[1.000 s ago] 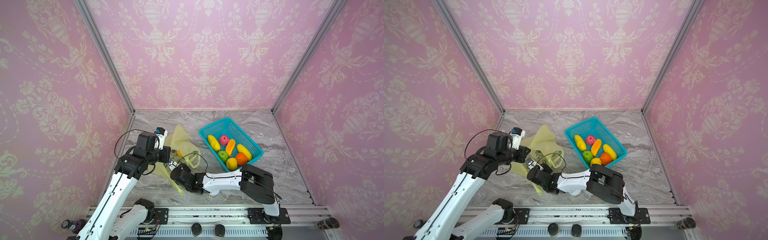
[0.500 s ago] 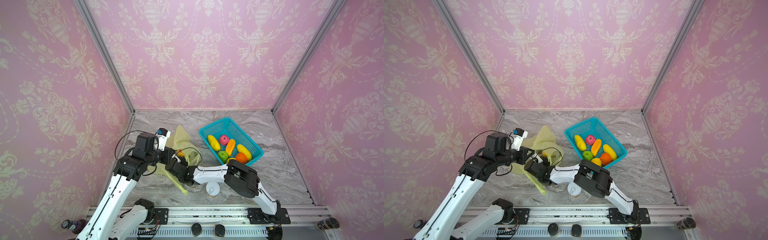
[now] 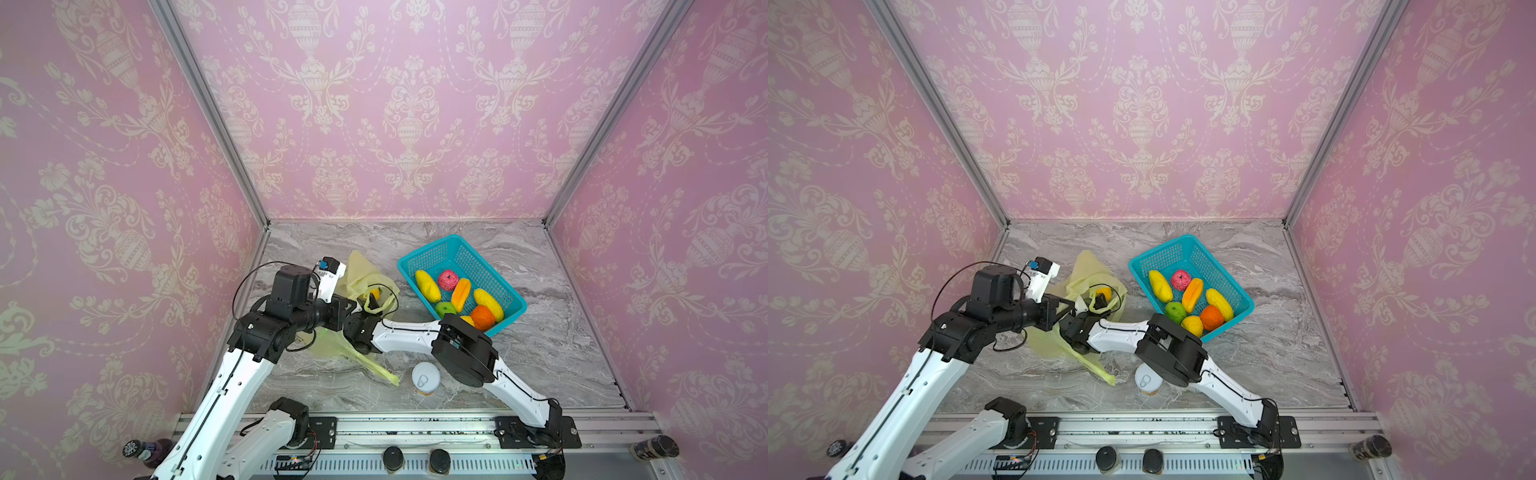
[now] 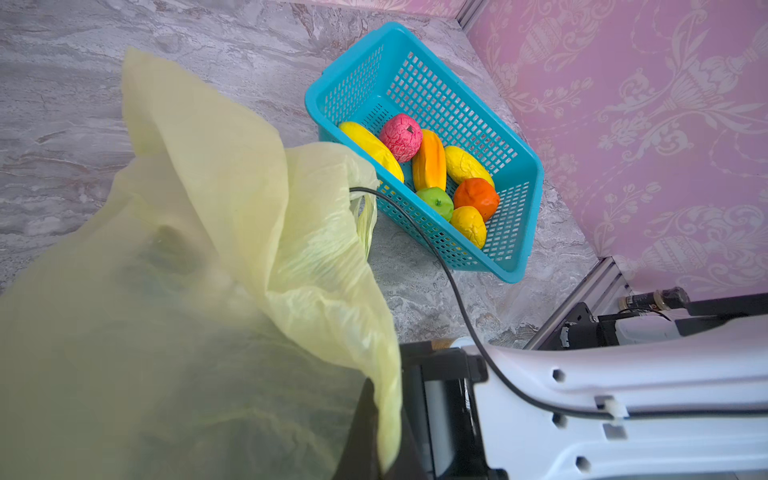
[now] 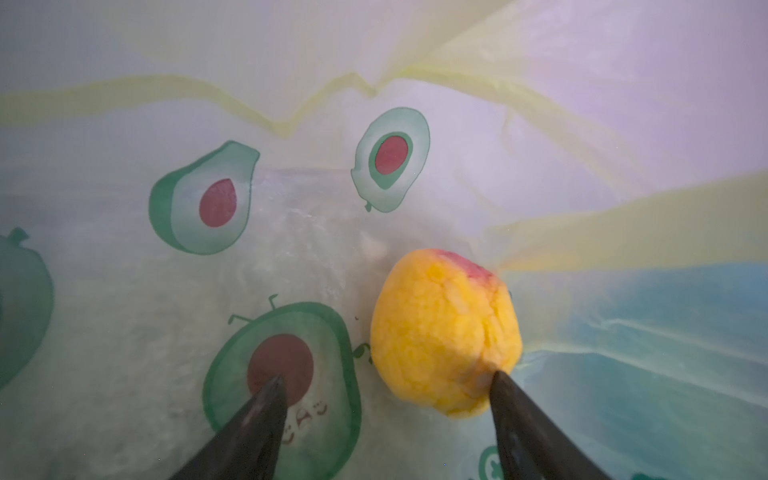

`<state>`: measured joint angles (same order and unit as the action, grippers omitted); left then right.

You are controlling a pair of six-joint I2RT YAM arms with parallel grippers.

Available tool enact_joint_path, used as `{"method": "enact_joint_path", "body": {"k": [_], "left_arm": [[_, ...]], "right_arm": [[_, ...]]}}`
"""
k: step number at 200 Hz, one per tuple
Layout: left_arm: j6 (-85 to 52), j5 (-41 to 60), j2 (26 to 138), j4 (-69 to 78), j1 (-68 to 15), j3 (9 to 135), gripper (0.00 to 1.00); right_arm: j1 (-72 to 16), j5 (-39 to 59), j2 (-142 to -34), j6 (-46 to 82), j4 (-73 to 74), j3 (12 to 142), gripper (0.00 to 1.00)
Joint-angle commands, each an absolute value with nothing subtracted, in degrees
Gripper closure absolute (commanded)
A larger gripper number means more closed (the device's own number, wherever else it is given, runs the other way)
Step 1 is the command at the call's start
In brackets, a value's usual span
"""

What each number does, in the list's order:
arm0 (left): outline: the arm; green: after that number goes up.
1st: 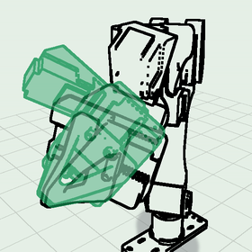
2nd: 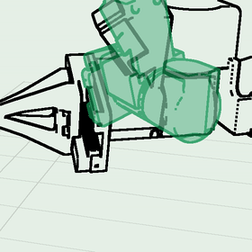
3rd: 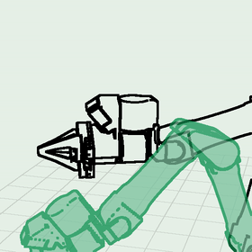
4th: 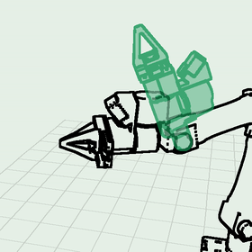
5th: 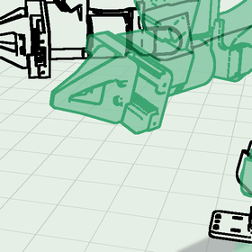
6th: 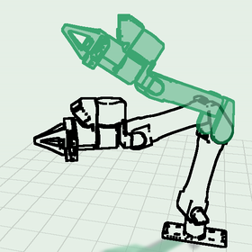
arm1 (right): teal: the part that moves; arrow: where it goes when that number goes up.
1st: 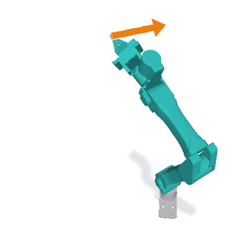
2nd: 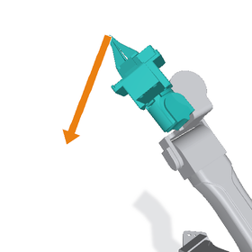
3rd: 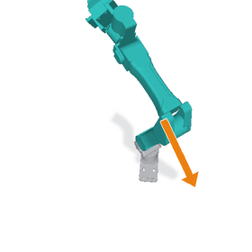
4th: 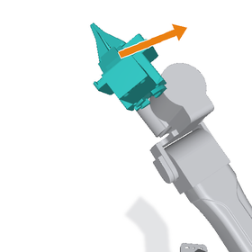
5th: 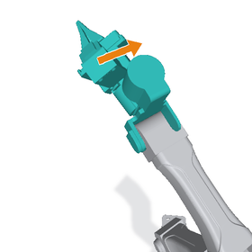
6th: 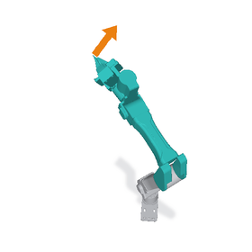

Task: Untie the knot of the plastic bag and take out the fruit
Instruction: 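Close the right gripper on the yellow-red round fruit in the bag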

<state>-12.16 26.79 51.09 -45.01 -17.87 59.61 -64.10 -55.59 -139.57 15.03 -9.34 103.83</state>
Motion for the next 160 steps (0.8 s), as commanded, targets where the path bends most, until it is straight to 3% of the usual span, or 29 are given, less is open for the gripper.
{"method": "enact_joint_path", "body": {"k": [1,67,98,160], "left_arm": [[-13.1,28.7,51.1,-44.8,-18.4,59.3,1.0],[-13.0,27.2,51.3,-45.2,-18.4,59.3,1.0],[-13.4,31.1,51.0,-44.2,-18.6,58.7,1.0],[-13.2,32.8,50.7,-43.7,-19.7,59.0,1.0]], "right_arm": [[-64.9,-59.7,-136.9,14.5,-5.8,99.2,0.2],[-65.0,-70.6,-136.5,9.4,1.9,95.1,0.07],[-64.4,-68.8,-139.3,10.0,4.5,96.4,0.05],[-63.2,-64.9,-140.2,15.8,3.5,95.8,0.3]]}}
